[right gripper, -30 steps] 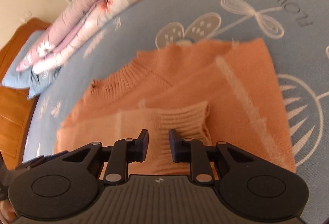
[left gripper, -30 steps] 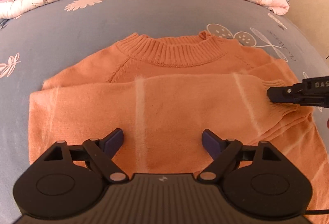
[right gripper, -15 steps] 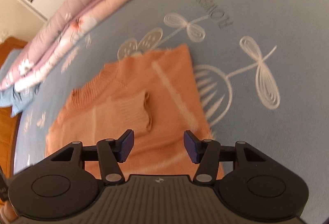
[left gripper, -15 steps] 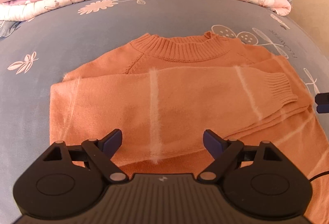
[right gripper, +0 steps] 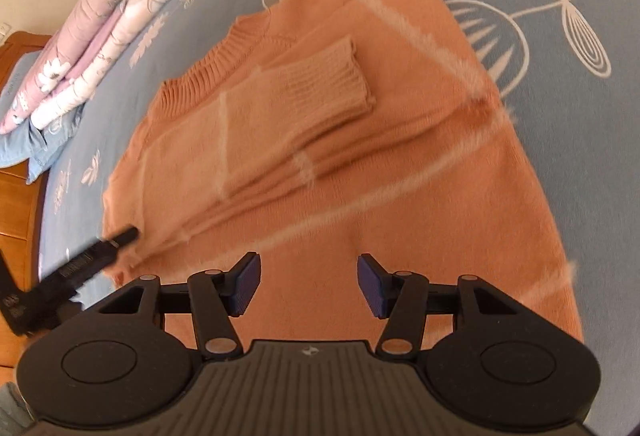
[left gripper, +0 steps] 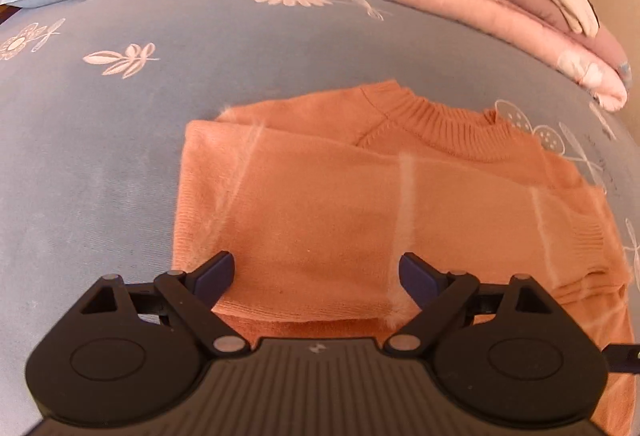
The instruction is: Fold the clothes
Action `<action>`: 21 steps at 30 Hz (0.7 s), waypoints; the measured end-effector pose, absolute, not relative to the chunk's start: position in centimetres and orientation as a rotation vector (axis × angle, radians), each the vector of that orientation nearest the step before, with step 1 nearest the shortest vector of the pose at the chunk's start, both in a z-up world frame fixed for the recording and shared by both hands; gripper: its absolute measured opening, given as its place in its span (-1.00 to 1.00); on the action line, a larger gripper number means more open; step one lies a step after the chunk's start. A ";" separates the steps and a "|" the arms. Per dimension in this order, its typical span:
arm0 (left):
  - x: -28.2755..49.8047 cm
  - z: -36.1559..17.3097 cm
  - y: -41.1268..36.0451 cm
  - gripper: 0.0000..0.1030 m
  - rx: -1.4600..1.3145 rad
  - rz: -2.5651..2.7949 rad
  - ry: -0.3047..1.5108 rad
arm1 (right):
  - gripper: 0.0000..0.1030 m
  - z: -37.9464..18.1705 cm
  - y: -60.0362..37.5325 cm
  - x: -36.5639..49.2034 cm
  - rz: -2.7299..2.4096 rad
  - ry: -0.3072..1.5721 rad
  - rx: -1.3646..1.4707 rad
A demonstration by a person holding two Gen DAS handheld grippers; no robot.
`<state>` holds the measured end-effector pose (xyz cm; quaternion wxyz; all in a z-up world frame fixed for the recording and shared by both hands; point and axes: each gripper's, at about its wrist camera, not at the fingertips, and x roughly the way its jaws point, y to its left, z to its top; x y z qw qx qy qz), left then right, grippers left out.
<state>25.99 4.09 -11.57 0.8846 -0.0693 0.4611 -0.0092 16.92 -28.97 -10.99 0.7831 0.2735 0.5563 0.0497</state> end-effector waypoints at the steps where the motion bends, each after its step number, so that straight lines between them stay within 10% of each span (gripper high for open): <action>1: 25.5 -11.0 4.4 0.74 -0.159 -0.011 0.944 | 0.14 -11.0 -28.6 16.4 0.113 1.206 0.582; 21: 19.2 -14.2 1.8 0.84 -0.019 -0.084 1.113 | 0.15 -12.4 -27.9 11.6 0.140 1.258 0.585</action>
